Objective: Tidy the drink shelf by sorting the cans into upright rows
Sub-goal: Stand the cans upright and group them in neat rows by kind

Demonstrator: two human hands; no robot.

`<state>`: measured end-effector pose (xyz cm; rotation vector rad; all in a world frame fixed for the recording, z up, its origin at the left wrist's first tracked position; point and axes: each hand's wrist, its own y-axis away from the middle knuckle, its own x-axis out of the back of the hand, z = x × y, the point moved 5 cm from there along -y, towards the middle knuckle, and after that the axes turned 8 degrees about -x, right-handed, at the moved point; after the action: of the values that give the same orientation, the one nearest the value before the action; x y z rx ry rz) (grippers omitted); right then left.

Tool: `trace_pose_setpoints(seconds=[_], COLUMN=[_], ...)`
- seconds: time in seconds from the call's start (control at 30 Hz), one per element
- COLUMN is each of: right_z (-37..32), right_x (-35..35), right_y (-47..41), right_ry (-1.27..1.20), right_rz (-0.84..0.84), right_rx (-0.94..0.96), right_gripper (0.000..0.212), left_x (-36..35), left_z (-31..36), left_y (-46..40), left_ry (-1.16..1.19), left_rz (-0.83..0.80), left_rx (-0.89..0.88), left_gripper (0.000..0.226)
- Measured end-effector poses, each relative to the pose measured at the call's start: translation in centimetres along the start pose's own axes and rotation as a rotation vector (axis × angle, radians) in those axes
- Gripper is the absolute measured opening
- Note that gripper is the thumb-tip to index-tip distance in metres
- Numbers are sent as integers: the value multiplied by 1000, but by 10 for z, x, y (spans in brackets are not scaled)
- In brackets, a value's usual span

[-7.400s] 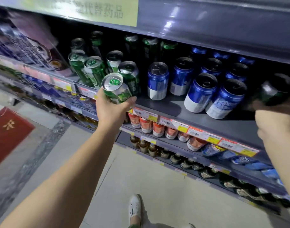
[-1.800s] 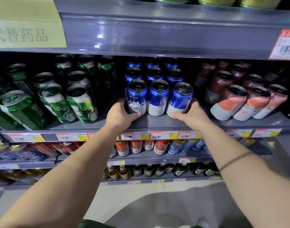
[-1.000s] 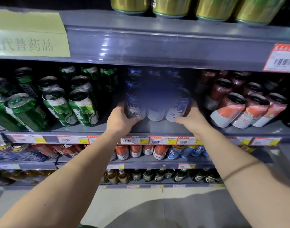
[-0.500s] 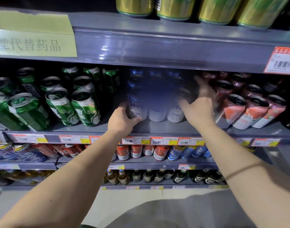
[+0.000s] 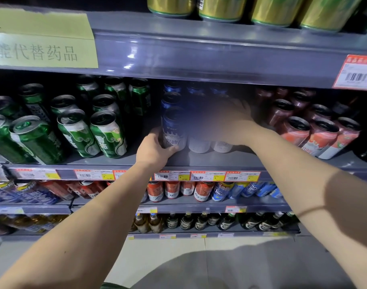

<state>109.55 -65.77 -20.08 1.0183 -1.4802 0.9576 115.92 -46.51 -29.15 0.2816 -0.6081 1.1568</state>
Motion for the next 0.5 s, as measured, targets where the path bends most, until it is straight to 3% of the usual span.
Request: trace_pose_setpoints(seconds=[0.17, 0.33, 0.5], right_z=[-3, -2, -3], right_x=[2, -1, 1], right_y=[0, -6, -8], right_ry=[-37, -46, -65], right_rz=[83, -23, 33], right_rx=[-51, -9, -40], right_gripper=[61, 64, 62], left_x=[0, 0, -1], left_z=[1, 2, 0], left_y=[1, 0, 0], left_ry=[-24, -19, -7], left_rz=[14, 14, 25], left_rx=[1, 0, -3], left_gripper=[60, 62, 65])
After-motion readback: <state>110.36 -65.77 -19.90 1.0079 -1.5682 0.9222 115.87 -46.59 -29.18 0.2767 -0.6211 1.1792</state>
